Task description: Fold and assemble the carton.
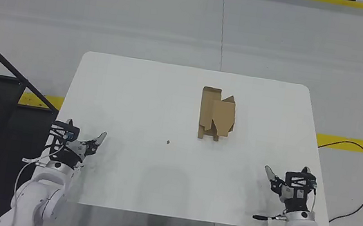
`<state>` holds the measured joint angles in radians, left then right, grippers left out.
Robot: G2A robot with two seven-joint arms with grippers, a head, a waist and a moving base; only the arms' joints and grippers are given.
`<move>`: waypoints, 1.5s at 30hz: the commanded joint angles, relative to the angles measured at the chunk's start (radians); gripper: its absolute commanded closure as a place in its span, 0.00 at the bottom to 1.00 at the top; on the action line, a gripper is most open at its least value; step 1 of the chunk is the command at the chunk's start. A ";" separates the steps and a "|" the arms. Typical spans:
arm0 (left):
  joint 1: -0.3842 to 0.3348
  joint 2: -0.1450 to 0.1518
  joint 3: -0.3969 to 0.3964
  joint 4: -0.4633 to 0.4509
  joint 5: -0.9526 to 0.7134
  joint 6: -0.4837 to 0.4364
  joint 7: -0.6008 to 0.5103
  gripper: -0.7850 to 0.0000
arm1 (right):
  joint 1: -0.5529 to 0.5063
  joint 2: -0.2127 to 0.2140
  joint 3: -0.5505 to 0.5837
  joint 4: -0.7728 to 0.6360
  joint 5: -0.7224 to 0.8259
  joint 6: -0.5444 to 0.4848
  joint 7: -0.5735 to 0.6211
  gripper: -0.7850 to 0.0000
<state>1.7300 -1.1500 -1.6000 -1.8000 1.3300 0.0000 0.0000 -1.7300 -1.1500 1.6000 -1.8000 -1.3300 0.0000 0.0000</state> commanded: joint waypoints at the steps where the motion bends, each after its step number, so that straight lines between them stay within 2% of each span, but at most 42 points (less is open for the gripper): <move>1: 0.000 0.000 0.000 0.000 0.000 0.000 0.000 0.00 | 0.000 0.000 0.000 0.000 0.000 0.000 0.000 0.00; 13: 0.000 0.000 0.000 0.000 0.000 0.000 0.000 0.00 | 0.000 0.000 0.000 0.000 0.000 0.000 0.000 0.00; 22: 0.007 -0.004 -0.041 -0.014 -0.153 -0.080 0.016 0.00 | 0.045 -0.002 -0.026 -0.037 0.013 -0.058 0.062 0.00; 26: -0.001 -0.006 -0.064 -0.018 -0.270 -0.118 -0.012 0.00 | 0.103 -0.005 -0.050 -0.044 0.102 -0.122 0.166 0.00; 33: -0.008 -0.008 -0.097 -0.021 -0.470 -0.179 -0.089 0.00 | 0.270 -0.012 -0.099 0.019 0.330 -0.224 0.342 0.00; 39: -0.001 -0.008 -0.112 -0.039 -0.543 -0.223 -0.142 0.00 | 0.373 -0.021 -0.140 0.084 0.579 -0.294 0.447 0.00; 45: 0.000 -0.007 -0.115 -0.040 -0.541 -0.225 -0.145 0.00 | 0.373 -0.021 -0.140 0.084 0.579 -0.294 0.447 0.00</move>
<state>1.7303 -1.1572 -1.7147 -1.8405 0.7895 -0.2251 -0.1447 -1.3569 -1.1707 1.4597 -1.7159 -0.7348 -0.2943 0.4469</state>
